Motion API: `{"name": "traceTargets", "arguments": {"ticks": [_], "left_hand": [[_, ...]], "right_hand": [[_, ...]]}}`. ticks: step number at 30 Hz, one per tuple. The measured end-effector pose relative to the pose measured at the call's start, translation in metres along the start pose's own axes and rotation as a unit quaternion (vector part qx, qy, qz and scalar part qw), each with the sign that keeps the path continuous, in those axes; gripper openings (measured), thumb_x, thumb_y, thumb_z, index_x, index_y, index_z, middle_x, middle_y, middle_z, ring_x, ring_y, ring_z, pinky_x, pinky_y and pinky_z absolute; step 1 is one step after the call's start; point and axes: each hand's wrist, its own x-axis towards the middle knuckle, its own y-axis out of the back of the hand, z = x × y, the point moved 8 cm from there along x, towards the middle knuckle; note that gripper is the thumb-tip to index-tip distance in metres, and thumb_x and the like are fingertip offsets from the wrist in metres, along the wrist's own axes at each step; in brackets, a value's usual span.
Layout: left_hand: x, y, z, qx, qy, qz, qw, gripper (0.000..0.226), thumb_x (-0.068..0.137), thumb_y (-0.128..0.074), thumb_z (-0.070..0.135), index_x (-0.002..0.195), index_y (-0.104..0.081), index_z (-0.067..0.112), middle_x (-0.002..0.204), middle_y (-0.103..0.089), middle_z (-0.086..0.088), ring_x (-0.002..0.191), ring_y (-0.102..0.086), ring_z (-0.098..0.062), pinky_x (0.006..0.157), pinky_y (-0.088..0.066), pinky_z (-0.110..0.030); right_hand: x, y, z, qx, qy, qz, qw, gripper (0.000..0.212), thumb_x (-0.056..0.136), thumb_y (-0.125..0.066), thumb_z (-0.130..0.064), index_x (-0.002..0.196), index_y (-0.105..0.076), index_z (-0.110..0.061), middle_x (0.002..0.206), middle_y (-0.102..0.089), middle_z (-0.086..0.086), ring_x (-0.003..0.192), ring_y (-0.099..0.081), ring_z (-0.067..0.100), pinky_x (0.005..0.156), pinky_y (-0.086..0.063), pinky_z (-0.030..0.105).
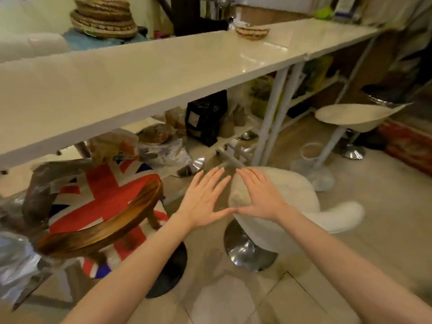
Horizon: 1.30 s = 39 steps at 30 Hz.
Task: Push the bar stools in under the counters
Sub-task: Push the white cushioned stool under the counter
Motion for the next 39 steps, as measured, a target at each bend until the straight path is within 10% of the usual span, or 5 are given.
{"name": "traceTargets", "arguments": {"ticks": [14, 19, 24, 39], "left_hand": [[0.091, -0.096, 0.145, -0.082, 0.024, -0.071, 0.994, 0.092, 0.075, -0.023, 0.079, 0.145, -0.025, 0.018, 0.155, -0.021, -0.008, 0.144, -0.009, -0.023, 0.115, 0.002, -0.043], [0.1, -0.118, 0.155, -0.075, 0.065, -0.117, 0.988, 0.092, 0.07, -0.017, 0.079, 0.139, -0.038, 0.023, 0.146, -0.04, -0.004, 0.137, -0.029, -0.018, 0.116, -0.009, -0.045], [0.103, -0.115, 0.155, -0.084, 0.126, -0.084, 0.985, 0.077, 0.074, -0.021, 0.072, 0.097, -0.071, 0.018, 0.095, -0.072, 0.0, 0.096, -0.061, -0.017, 0.098, -0.032, -0.039], [0.12, -0.11, 0.136, -0.057, 0.123, -0.052, 0.989, 0.067, 0.079, -0.018, 0.052, 0.073, -0.07, 0.01, 0.072, -0.071, -0.005, 0.074, -0.06, -0.025, 0.083, -0.039, -0.036]], "right_hand": [[-0.127, -0.018, 0.183, 0.029, -0.064, -0.11, 0.991, 0.105, 0.066, -0.057, -0.076, 0.144, -0.024, -0.014, 0.149, -0.033, 0.006, 0.135, -0.027, 0.022, 0.113, -0.017, 0.035], [-0.118, -0.036, 0.188, 0.034, 0.017, -0.133, 0.99, 0.092, 0.067, -0.052, -0.078, 0.134, -0.04, -0.016, 0.132, -0.051, 0.004, 0.119, -0.044, 0.024, 0.106, -0.027, 0.039], [-0.124, -0.048, 0.194, -0.007, 0.053, -0.159, 0.986, 0.086, 0.065, -0.051, -0.081, 0.121, -0.045, -0.015, 0.11, -0.065, 0.005, 0.096, -0.06, 0.027, 0.087, -0.04, 0.039], [-0.093, -0.059, 0.193, 0.01, 0.065, -0.097, 0.993, 0.074, 0.062, -0.051, -0.077, 0.093, -0.054, -0.011, 0.084, -0.069, 0.01, 0.073, -0.065, 0.03, 0.063, -0.042, 0.035]]}}
